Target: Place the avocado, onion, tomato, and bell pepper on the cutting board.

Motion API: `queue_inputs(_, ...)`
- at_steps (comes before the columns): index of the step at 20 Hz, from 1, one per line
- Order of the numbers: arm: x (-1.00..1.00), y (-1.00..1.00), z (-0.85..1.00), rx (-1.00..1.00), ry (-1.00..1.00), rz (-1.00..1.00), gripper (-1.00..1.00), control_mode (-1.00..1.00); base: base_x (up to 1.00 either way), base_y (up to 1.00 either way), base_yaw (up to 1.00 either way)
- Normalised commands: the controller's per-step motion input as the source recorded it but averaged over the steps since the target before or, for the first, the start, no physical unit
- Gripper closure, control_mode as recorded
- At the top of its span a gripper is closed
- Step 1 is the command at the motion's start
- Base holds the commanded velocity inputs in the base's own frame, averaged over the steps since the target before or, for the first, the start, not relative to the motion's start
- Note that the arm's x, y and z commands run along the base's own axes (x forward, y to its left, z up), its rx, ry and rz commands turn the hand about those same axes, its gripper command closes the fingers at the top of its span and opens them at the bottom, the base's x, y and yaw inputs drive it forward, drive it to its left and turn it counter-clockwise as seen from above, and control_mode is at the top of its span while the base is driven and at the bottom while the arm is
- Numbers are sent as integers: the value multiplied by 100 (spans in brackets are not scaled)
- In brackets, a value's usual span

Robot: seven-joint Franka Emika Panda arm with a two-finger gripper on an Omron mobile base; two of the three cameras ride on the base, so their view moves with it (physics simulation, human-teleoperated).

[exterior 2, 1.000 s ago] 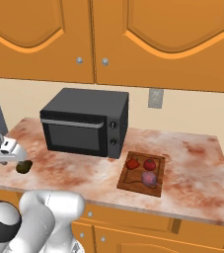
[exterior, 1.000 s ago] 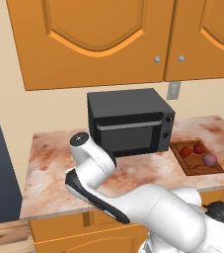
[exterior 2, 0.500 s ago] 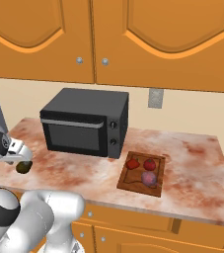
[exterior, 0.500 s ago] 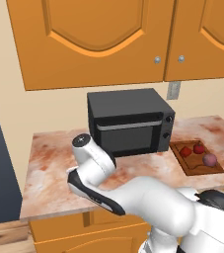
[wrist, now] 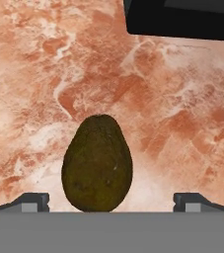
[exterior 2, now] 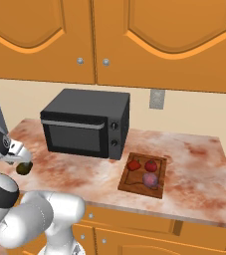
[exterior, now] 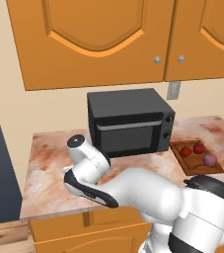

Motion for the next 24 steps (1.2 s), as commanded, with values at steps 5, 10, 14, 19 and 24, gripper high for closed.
queue_inputs(5, 2, -5, -14, 2, 0, -5, -100, -100, 0, 0, 0)
queue_inputs(10, 0, -2, -16, 1, 0, -6, -100, -100, 0, 0, 0)
queue_inputs(14, 0, -21, -18, 5, 0, -3, -100, -100, 0, 0, 0)
queue_inputs(19, 2, -16, -19, 4, 0, -2, -100, -100, 0, 0, 0)
queue_inputs(24, 6, 4, -26, 1, 0, 0, -100, -100, 0, 0, 0)
